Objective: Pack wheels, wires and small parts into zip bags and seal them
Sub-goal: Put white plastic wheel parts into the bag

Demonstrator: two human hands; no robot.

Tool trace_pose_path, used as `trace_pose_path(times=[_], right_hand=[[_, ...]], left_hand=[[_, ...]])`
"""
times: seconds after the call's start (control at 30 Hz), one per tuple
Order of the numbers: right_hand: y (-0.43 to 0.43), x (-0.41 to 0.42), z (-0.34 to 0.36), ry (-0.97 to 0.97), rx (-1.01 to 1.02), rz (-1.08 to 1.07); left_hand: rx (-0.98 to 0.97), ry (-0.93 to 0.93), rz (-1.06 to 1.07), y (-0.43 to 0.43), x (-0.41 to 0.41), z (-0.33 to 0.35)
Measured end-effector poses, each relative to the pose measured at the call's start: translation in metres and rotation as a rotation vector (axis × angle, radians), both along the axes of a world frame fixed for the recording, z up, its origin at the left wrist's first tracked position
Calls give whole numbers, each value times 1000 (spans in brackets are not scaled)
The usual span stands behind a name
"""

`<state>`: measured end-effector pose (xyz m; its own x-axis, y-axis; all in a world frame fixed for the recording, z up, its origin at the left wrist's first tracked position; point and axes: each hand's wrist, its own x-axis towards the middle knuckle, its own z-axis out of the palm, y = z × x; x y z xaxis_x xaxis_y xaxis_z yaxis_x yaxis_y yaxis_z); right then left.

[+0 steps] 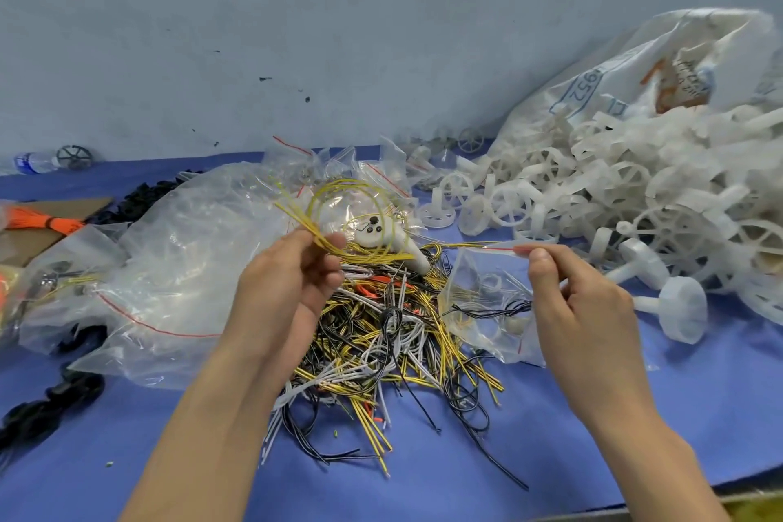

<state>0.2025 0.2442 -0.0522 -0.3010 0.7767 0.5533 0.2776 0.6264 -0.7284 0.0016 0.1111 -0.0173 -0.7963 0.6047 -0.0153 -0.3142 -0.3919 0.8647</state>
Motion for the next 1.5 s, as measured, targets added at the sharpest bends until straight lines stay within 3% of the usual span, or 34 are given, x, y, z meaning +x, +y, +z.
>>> trace_pose_path(times=[0.37, 0.67, 0.7, 0.83, 0.97, 1.1, 1.23, 1.33, 1.5], right_hand=[[1, 2, 0, 4, 2, 9], [5, 7, -3, -65, 22, 36], [5, 8, -3, -65, 19, 38], [6, 10, -2, -60, -6, 61], [5, 12, 0, -14, -22, 41], [5, 11, 1, -4, -34, 78], [4, 8, 4, -47, -44, 175], [7, 9, 3, -93, -30, 195], [5, 11, 4, -195, 25, 228]], left_hand=[[-406, 62, -468, 39, 53, -10], [-380, 86, -558, 68, 77, -11], [-385, 206, -561, 69, 77, -12], [-577, 1155, -330, 63, 74, -18], [-461, 1388, -229, 39, 65, 0], [-596, 1865, -68, 23, 62, 12], [-655, 2069, -272, 49, 90, -6], [-672, 2169, -273, 71, 91, -22], [-835, 2060, -404, 99, 97, -36]])
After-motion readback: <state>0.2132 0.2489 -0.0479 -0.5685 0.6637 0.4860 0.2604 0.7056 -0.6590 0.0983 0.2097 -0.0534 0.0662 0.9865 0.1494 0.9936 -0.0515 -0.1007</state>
